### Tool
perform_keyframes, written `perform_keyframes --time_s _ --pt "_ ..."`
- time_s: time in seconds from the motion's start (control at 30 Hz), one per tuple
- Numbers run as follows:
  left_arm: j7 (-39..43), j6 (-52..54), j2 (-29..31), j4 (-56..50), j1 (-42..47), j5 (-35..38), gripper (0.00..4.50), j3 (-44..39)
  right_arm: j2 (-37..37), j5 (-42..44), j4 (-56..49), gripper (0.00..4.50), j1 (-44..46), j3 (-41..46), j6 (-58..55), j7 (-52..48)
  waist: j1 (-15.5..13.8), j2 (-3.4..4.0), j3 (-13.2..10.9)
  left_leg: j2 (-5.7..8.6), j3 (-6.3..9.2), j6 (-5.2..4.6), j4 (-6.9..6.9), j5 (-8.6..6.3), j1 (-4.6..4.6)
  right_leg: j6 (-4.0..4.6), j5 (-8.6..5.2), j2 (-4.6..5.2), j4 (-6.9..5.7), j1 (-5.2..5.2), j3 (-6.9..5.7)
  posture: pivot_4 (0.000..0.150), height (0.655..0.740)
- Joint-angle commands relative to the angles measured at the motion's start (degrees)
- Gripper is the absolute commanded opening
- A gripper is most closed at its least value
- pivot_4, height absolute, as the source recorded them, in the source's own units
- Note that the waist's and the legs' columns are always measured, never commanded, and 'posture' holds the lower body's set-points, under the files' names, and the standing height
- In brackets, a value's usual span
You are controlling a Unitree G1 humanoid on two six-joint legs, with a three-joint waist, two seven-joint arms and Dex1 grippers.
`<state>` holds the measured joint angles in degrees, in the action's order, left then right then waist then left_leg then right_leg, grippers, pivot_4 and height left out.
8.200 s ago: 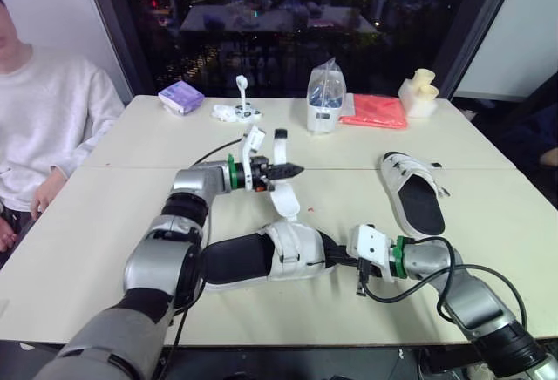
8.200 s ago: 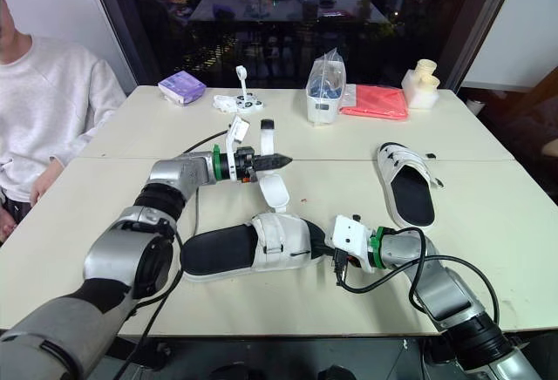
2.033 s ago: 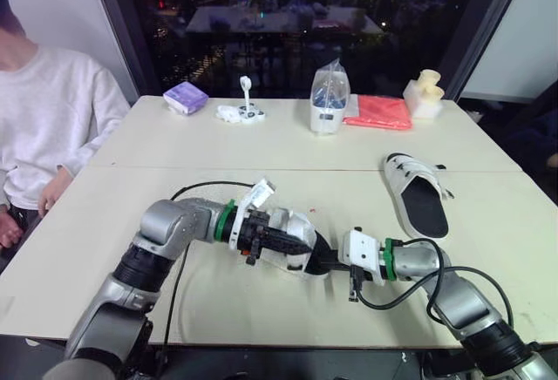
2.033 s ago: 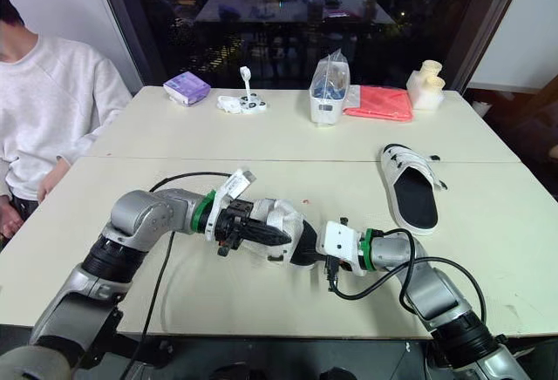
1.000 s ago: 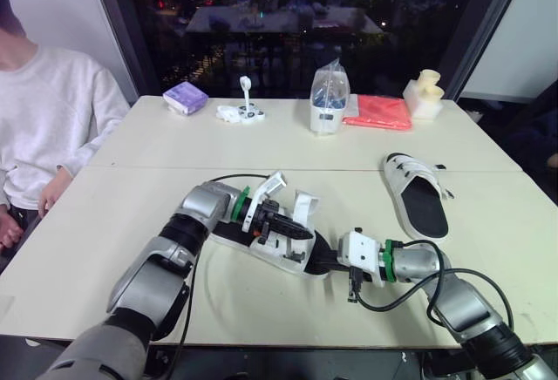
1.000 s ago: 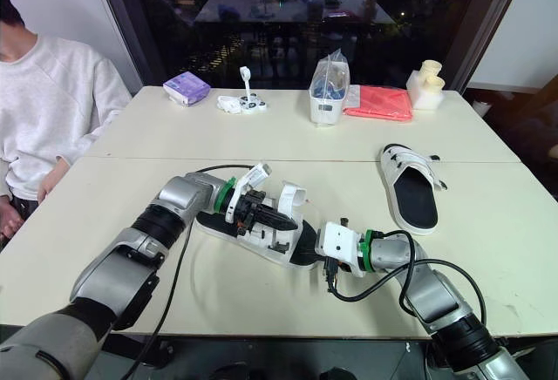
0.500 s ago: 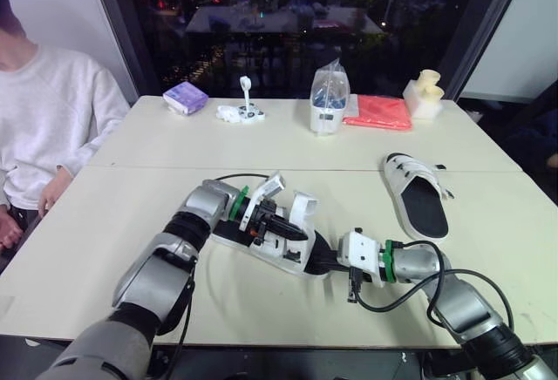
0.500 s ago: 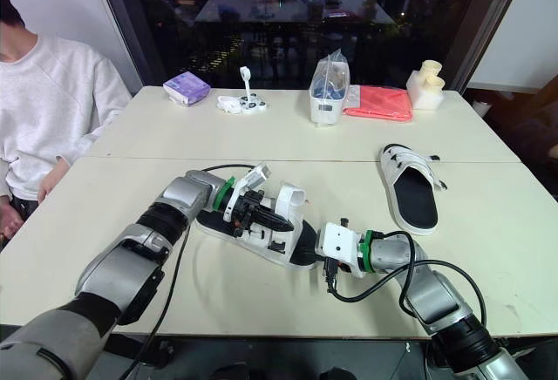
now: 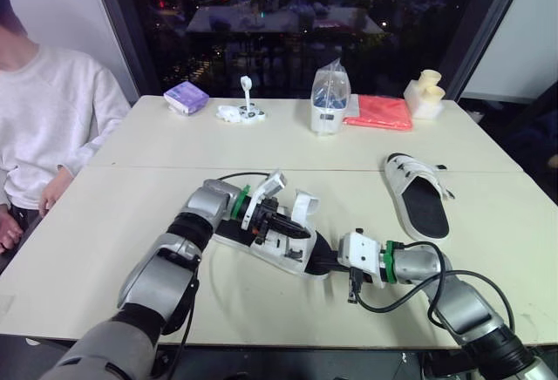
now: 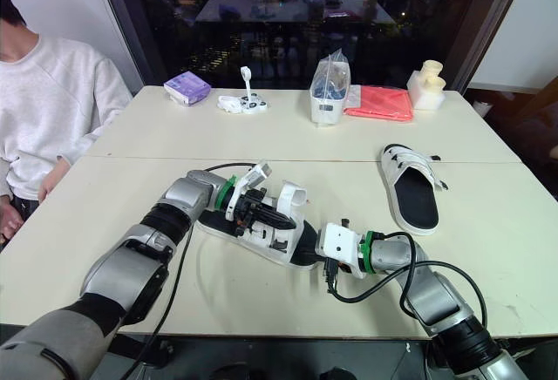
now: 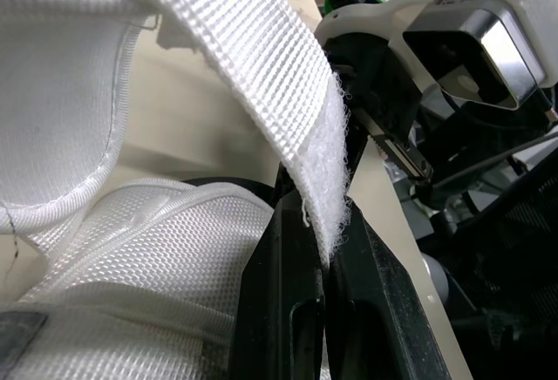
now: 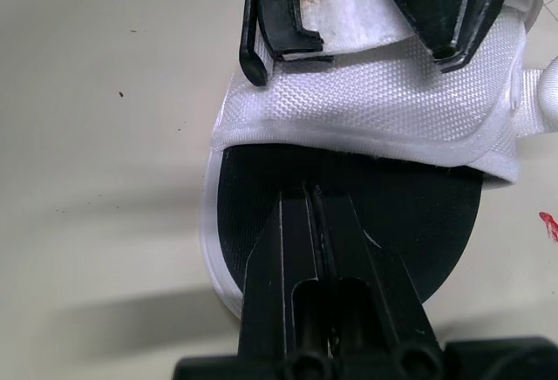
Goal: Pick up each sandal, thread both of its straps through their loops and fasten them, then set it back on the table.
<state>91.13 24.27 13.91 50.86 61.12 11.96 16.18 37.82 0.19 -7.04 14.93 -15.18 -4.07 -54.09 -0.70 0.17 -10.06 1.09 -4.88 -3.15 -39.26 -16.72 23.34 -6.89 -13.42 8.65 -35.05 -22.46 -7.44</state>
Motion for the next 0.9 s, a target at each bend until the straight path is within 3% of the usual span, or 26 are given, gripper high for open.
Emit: perform_keyframes --time_s 0.03,0.2,0.47,0.9 --pt "0.19 -0.83 -0.68 -0.79 0.65 -0.38 0.06 -0.94 0.82 -2.53 2.37 0.0 -2.07 -2.36 -2.47 -0.62 0.0 0.0 0.0 0.0 0.0 0.0 0.0 0.0 0.0 0.0 0.0 0.0 0.0 0.0 0.0 0.15 0.74" --pt "1.23 -0.54 -0.67 -1.24 0.47 -0.41 0.06 -0.83 0.95 -2.61 2.21 0.0 -2.18 -2.4 -2.57 -0.65 0.0 0.0 0.0 0.0 0.0 0.0 0.0 0.0 0.0 0.0 0.0 0.0 0.0 0.0 0.0 0.15 0.74" --pt "1.37 0.5 2.46 -4.83 -0.44 3.63 0.06 6.58 1.08 -2.73 2.06 0.0 -2.24 -2.49 -2.65 -0.72 0.04 0.0 0.0 0.0 0.01 0.0 0.0 0.0 0.01 0.0 0.0 0.01 0.0 -0.01 0.0 0.15 0.74" --pt "1.37 -12.83 5.69 -8.88 -3.34 7.49 0.06 14.6 1.06 -2.73 2.07 0.0 -2.26 -2.5 -2.6 -0.65 0.08 0.01 0.01 -0.01 0.02 0.0 0.0 0.0 0.01 0.01 0.0 0.1 0.01 -0.02 0.03 0.15 0.74"
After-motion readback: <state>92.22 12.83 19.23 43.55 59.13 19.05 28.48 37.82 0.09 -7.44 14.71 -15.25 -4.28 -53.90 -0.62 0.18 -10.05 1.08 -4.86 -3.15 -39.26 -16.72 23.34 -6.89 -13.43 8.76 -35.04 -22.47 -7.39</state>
